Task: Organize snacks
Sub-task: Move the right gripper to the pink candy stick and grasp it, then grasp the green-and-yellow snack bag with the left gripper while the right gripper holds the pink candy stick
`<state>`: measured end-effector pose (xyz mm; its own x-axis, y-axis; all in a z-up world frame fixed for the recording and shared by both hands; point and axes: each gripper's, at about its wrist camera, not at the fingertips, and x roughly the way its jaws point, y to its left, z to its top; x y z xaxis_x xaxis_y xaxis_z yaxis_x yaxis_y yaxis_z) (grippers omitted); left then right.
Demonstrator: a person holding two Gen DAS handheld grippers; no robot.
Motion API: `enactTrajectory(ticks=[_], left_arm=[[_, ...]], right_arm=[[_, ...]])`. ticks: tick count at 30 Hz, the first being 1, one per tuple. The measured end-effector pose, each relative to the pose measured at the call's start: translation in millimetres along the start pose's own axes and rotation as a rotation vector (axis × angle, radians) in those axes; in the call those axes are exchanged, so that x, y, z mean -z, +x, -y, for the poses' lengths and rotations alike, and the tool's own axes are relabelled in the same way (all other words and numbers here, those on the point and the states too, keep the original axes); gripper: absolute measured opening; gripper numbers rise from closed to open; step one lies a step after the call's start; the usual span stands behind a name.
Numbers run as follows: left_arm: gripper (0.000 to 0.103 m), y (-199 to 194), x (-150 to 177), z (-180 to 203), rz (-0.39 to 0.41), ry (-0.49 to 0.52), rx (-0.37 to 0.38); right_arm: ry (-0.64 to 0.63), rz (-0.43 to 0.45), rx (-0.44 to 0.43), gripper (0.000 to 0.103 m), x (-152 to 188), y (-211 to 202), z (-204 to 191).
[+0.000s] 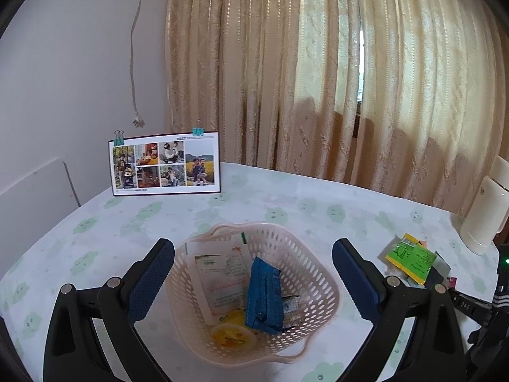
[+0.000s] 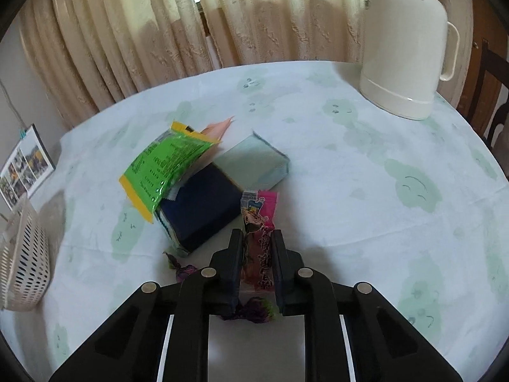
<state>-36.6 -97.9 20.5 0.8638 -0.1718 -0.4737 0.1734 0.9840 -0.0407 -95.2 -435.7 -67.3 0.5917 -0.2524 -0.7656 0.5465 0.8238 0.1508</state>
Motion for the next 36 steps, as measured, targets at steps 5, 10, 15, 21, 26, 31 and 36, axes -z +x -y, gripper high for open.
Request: enactTrajectory(ticks=[5, 10, 15, 21, 26, 31, 36], left_arm=[[0.100, -0.9, 3.1, 7.3, 0.006, 0.021, 0.016], [0.100, -4.2, 5.8, 18.3, 0.019, 0.049, 0.045], [0.100, -10.7, 11.7, 33.7, 0.044, 0.084, 0.131], [0.100, -3.6, 11.5, 63.3, 0.018, 0.129, 0.241], [0.101, 11.4, 5.4, 100.1, -0.061, 0.193, 0.381], [0.102, 46.0, 0.1, 147.8, -0.182, 0.234, 0.524], [0.102, 81.1, 5.5, 187.1, -0.241, 0.287, 0.585]], right_arm=[[0.043, 0.026, -0.016, 0.018, -2.6, -11.6, 14.7], [0.073, 0.048, -0.020, 0.018, -1.6, -23.3, 29.1], [0.078, 0.068, -0.040, 0.018, 3.9, -32.7, 37.3], [0.071, 0.086, -0.069, 0.018, 10.7, -37.9, 44.8], [0.061, 0.083, -0.083, 0.018, 13.7, -38.0, 46.8], [0.079, 0.072, -0.095, 0.018, 13.1, -36.9, 48.1], [0.118, 0.053, -0.112, 0.019, 13.3, -35.0, 54.5]])
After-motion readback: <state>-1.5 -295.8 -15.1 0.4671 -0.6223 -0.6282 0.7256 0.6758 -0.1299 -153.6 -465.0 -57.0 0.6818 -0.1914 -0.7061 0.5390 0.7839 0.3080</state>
